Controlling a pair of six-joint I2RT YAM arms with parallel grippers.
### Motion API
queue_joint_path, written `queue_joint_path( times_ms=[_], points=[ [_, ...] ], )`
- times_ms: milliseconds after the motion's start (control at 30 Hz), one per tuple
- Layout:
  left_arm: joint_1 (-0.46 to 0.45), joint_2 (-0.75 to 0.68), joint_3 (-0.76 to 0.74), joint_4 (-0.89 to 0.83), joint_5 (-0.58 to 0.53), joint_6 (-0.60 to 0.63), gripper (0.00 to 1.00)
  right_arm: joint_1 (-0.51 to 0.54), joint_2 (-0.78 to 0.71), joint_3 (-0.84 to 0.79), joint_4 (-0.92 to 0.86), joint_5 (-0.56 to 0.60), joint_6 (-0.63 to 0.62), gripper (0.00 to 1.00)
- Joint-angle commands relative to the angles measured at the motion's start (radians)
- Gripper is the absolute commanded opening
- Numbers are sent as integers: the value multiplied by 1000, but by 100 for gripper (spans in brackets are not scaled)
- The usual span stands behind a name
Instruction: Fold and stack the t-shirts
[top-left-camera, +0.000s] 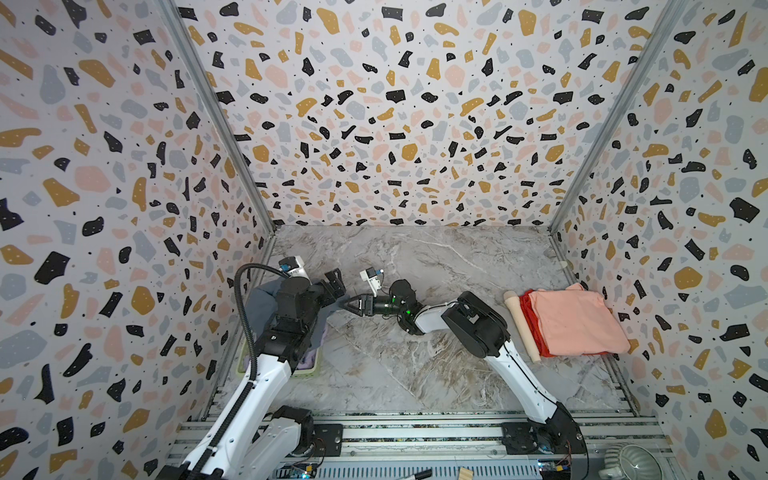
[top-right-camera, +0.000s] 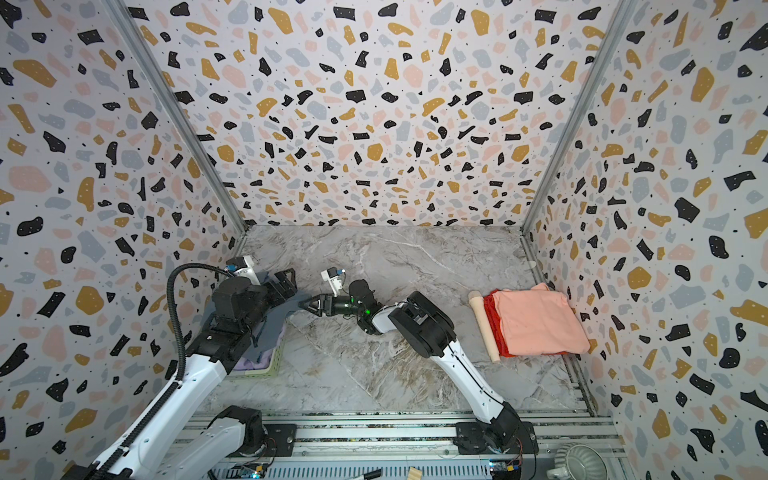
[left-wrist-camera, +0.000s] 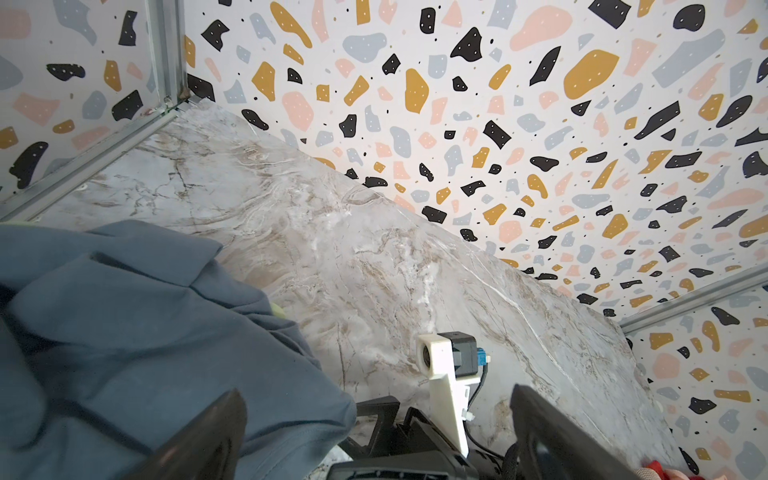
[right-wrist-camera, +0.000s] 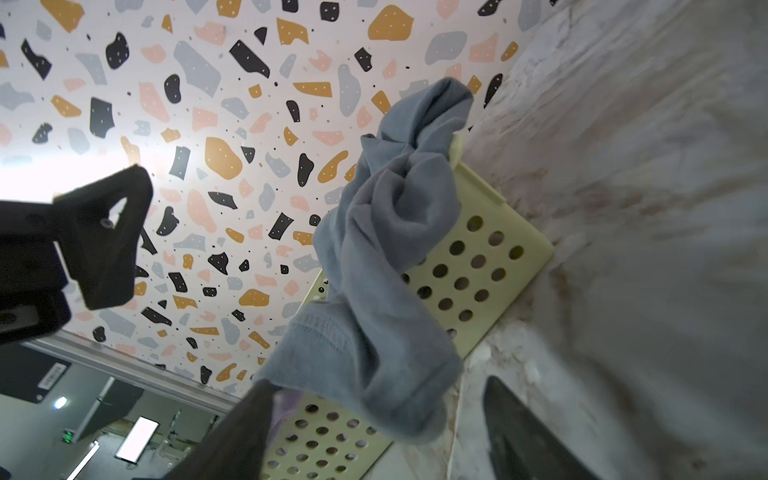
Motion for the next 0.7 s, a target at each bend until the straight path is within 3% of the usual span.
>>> queue_joint_path(
  times_ms=[0, 167, 367, 533, 667],
  points=[
    [10, -14, 3, -2, -11, 20, 99, 7, -21, 52, 45, -2, 18, 50],
    [19, -24, -13, -8, -26, 15, 99, 1, -45, 68, 35, -28, 15, 1],
    [28, -47, -10, -29, -50, 22, 99, -28, -238, -54, -5, 4, -83, 0],
    [31, -60, 68, -74, -46, 109, 100, -65, -524, -90, -260, -15, -397, 0],
    [31, -77, 95, -32, 85, 133, 99, -128, -752, -148, -448, 92, -573, 0]
  ],
)
